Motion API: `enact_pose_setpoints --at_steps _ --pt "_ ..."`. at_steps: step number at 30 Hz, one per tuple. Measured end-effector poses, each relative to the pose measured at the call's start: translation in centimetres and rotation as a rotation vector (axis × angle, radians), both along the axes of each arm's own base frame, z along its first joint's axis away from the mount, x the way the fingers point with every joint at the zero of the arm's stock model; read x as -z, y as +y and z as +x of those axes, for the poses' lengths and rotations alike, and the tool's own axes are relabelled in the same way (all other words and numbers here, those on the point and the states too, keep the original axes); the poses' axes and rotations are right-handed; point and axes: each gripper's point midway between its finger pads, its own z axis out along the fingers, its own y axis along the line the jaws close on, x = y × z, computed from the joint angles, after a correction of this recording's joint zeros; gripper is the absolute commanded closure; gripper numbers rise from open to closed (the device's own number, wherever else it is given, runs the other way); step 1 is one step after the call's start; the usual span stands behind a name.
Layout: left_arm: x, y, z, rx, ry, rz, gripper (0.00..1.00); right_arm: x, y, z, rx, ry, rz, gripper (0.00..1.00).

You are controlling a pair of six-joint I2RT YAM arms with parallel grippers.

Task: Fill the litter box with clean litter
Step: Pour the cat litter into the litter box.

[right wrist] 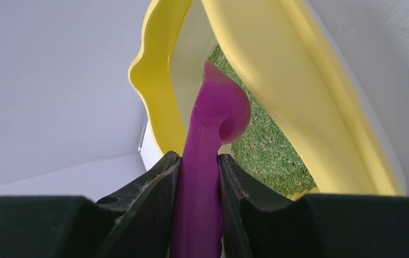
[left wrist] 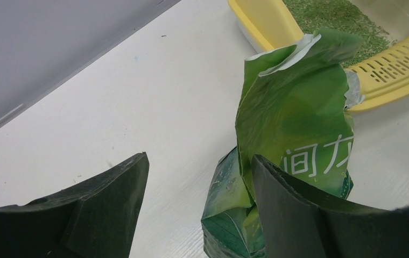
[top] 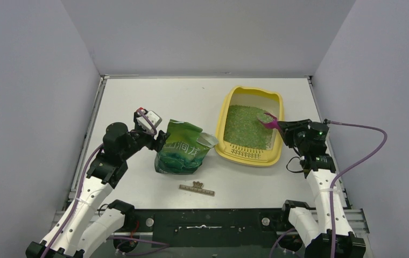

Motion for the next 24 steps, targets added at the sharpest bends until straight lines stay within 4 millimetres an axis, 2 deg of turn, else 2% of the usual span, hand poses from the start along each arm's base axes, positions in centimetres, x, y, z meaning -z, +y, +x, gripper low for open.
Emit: enact_pose_setpoints --at_steps 3,10,16,21,24 --pt "0.0 0.0 0.0 0.003 0.000 -0.001 0.33 -0.5 0.6 -0.6 -0.042 -0.014 -0.008 1.00" --pt "0.0 -0.1 0.0 0.004 0.000 -0.001 0.33 0.3 3.2 -2.3 -0.204 0.018 0.024 1.00" --pt "0.0 -0.1 0.0 0.007 0.002 -0.001 0.33 1.6 5.3 -4.5 -0.342 0.047 0.060 1.00" --pt "0.2 -0.2 0.0 0.010 0.006 0.000 0.33 2.1 6.1 -5.9 -0.419 0.065 0.056 1.00" --pt "0.2 -0.2 0.0 0.010 0.007 0.000 0.33 2.4 5.8 -6.3 -0.444 0.069 0.050 1.00"
